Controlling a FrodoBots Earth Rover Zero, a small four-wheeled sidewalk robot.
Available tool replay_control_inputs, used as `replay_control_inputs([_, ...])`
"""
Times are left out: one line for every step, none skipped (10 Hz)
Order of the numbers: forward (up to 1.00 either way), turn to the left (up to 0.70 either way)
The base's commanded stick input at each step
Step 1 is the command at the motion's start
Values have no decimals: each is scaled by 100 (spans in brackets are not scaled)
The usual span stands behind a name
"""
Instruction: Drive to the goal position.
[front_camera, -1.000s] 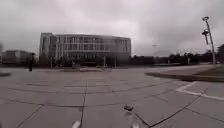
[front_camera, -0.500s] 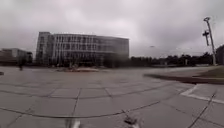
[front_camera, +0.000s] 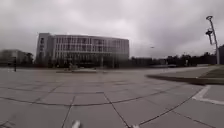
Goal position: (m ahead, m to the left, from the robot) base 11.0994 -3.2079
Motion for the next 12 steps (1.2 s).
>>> replay_control_inputs([70, 0])
replay_control_inputs([70, 0])
replay_control_inputs([70, 0])
replay_control_inputs([70, 0])
replay_control_inputs([70, 0])
replay_control_inputs([70, 0])
replay_control_inputs([70, 0])
replay_control_inputs([70, 0])
replay_control_inputs([70, 0])
replay_control_inputs([70, -10])
replay_control_inputs([70, -23])
replay_control_inputs([70, -31])
